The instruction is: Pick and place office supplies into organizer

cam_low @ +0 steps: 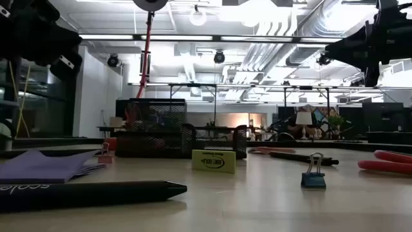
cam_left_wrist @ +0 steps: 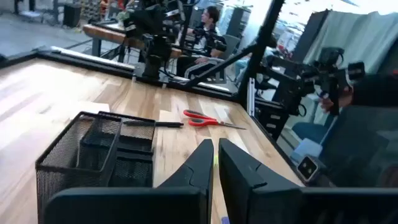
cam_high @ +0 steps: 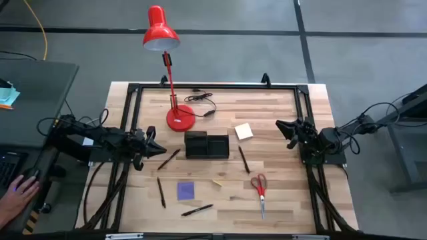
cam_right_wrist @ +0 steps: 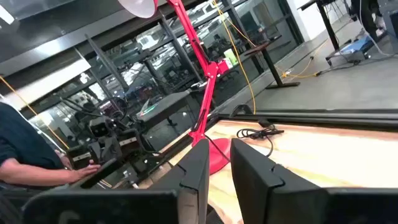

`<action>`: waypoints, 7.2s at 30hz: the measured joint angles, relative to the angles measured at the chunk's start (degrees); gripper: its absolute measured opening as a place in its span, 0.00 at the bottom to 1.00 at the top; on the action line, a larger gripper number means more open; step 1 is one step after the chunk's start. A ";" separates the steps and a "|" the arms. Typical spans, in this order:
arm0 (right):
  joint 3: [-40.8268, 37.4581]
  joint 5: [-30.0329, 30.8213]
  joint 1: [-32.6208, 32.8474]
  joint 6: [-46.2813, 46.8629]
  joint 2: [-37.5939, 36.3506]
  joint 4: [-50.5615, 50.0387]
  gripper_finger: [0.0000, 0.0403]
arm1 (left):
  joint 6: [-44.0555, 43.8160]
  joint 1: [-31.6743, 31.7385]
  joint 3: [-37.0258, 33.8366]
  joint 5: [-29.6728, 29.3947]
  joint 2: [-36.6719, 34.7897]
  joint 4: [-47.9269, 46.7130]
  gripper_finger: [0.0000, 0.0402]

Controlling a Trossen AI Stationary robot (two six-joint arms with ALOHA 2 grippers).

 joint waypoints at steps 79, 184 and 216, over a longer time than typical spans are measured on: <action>63.45 -13.39 -2.26 24.25 53.97 -52.74 0.15 | -25.17 -0.01 7.75 -5.50 -0.01 -2.91 0.03; 63.47 -23.80 -8.46 8.23 71.25 -29.15 0.20 | -12.65 -10.84 36.46 -11.55 86.14 -7.69 0.34; 63.47 -23.43 -8.48 6.69 71.25 -28.37 0.20 | -10.22 -10.86 36.46 -12.82 88.78 -4.31 0.34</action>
